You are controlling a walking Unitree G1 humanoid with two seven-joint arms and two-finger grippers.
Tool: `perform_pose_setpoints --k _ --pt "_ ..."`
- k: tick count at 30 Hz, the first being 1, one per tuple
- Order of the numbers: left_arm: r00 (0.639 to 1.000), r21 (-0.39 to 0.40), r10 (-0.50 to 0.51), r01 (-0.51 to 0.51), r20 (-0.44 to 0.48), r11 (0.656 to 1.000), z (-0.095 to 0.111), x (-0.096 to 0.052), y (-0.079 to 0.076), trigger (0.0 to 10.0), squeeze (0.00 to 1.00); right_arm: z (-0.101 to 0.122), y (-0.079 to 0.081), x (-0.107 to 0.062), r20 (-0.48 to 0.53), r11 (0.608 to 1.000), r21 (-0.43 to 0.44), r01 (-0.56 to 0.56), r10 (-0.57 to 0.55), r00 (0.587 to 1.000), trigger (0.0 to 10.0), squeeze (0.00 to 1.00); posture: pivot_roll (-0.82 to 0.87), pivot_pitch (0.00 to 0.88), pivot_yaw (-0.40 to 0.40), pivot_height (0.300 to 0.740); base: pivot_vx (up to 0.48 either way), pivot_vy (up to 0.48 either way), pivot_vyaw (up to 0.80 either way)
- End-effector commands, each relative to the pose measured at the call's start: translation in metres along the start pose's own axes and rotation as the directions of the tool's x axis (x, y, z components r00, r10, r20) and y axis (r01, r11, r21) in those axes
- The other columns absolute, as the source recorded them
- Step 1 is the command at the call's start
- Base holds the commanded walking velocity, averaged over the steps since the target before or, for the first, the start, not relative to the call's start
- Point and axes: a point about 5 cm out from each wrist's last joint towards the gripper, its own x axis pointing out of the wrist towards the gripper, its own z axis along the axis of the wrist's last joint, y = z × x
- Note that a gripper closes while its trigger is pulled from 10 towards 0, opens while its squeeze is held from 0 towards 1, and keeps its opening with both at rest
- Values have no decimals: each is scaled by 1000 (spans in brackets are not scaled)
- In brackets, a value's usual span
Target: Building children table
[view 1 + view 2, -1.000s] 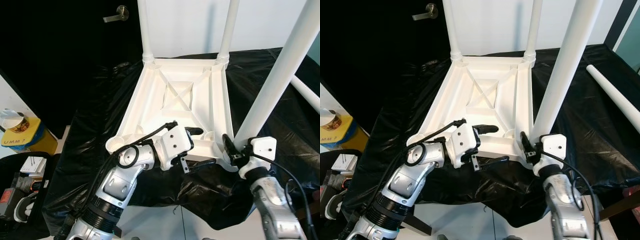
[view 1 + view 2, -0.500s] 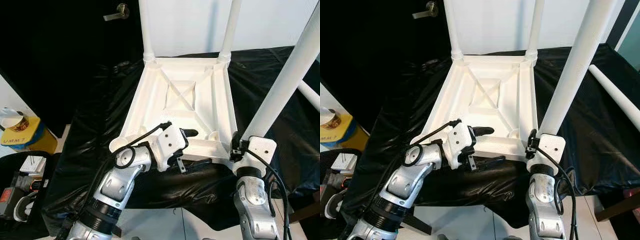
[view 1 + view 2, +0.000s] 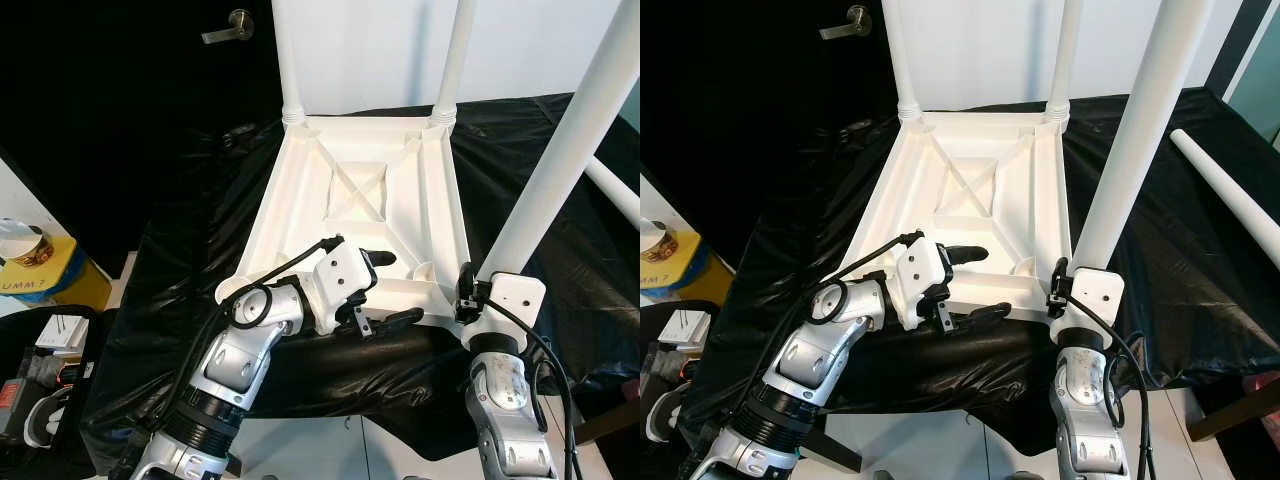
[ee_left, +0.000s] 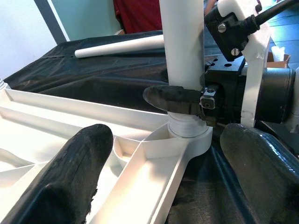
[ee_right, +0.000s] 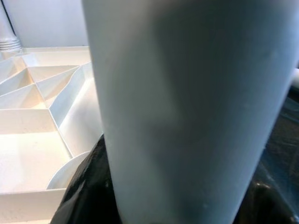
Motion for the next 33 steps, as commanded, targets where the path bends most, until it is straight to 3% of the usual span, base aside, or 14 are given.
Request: perform_pose_setpoints --k 1,2,8,16,17,21,24,27,31,32,33 --pt "996 7 91 -91 -14 996 -2 -2 6 10000 0 -16 1 -4 -81 1000 -10 -15 14 997 10000 0 -190 32 66 740 0 0 0" --pt "996 10 93 -93 -12 996 -2 -2 6 10000 0 -14 0 -3 -71 1000 -6 -29 28 997 10000 1000 -190 25 64 740 0 0 0" --pt "995 14 100 -100 -3 995 -1 0 9 10000 0 -9 0 -3 -32 995 7 -101 101 994 10000 1000 -196 22 64 740 0 0 0" --pt "996 14 92 -92 -3 996 -2 0 7 10000 0 -1 -14 -3 17 971 4 -238 237 971 10000 1000 -203 22 66 740 0 0 0" --pt "996 19 89 -89 -5 996 -2 0 7 10000 0 1 -17 -3 23 955 -3 -298 298 954 10000 0 -204 21 66 740 0 0 0" --pt "996 20 87 -87 -6 996 -2 0 7 10000 0 2 -20 -2 27 933 -3 -361 360 932 10000 0 -204 20 69 740 0 0 0" --pt "997 22 79 -78 -6 997 -2 0 9 10000 0 4 -26 5 11 843 -62 -534 536 844 10000 0 -204 13 75 740 0 0 0" --pt "997 26 76 -76 -3 997 -1 0 9 10000 0 3 -28 10 -13 808 -87 -583 584 812 10000 0 -200 11 72 740 0 0 0" --pt "997 27 77 -77 0 997 0 1 10 10000 0 2 -31 15 -23 791 -114 -601 602 798 10000 0 -198 5 68 740 0 0 0" --pt "997 28 77 -77 1 997 0 1 10 10000 0 1 -31 16 -30 784 -124 -608 610 792 4549 0 -197 3 67 740 0 0 0" --pt "997 29 81 -81 2 996 0 2 10 10000 0 -2 -33 17 -40 776 -130 -617 618 785 0 0 -197 0 62 740 0 0 0"
